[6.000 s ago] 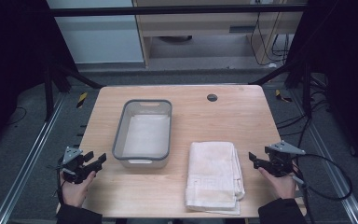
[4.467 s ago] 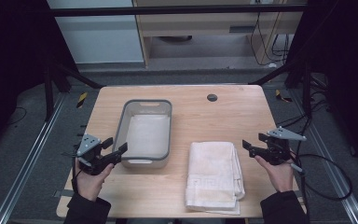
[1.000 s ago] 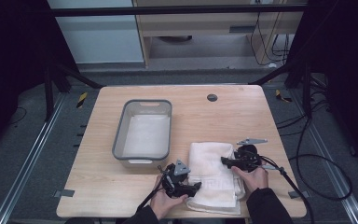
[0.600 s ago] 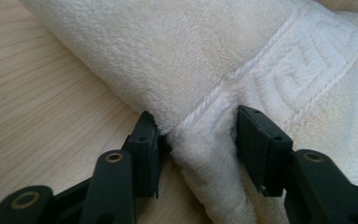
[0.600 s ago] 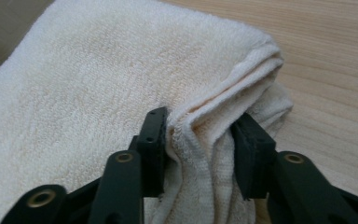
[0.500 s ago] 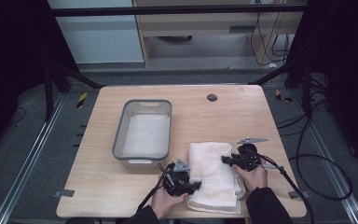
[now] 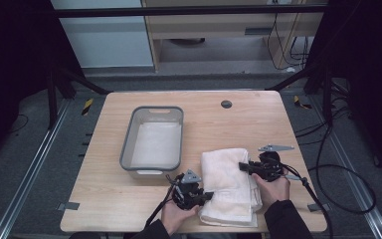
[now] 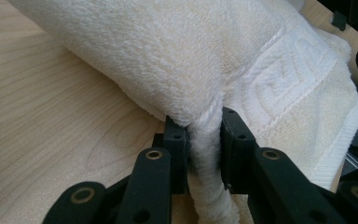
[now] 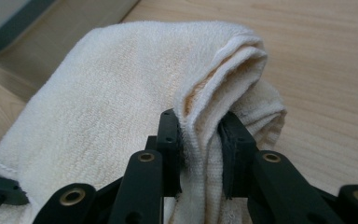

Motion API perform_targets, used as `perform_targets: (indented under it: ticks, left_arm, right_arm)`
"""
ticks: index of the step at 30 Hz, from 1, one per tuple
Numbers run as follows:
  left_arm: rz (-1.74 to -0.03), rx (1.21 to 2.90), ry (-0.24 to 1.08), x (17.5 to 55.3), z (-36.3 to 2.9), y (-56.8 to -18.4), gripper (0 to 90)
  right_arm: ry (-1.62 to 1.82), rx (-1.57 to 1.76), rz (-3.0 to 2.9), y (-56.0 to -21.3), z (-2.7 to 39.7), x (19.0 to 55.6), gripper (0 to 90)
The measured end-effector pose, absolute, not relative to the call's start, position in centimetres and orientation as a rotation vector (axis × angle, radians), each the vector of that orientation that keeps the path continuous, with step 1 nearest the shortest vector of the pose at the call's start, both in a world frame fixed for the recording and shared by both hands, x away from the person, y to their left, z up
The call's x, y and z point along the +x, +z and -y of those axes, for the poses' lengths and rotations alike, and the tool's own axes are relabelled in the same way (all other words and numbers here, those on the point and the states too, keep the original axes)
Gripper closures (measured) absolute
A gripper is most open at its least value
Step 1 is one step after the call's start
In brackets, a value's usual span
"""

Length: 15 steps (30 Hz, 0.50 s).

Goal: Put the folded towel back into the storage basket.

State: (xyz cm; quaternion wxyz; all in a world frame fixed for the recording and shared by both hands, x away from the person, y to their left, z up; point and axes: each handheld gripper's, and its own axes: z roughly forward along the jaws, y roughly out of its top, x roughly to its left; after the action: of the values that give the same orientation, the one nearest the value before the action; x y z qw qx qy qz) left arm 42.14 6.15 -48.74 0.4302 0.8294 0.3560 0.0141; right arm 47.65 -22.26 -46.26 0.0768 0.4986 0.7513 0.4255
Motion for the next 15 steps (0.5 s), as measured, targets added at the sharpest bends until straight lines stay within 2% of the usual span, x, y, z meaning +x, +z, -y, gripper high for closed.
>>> perform_targets:
  ticks: [15]
  left_arm:
    - [-0.820,1.999,0.105,41.4,-6.9,-45.5,74.6]
  right_arm:
    - [1.373,1.409,-2.168,-42.5,22.5,46.2,73.1]
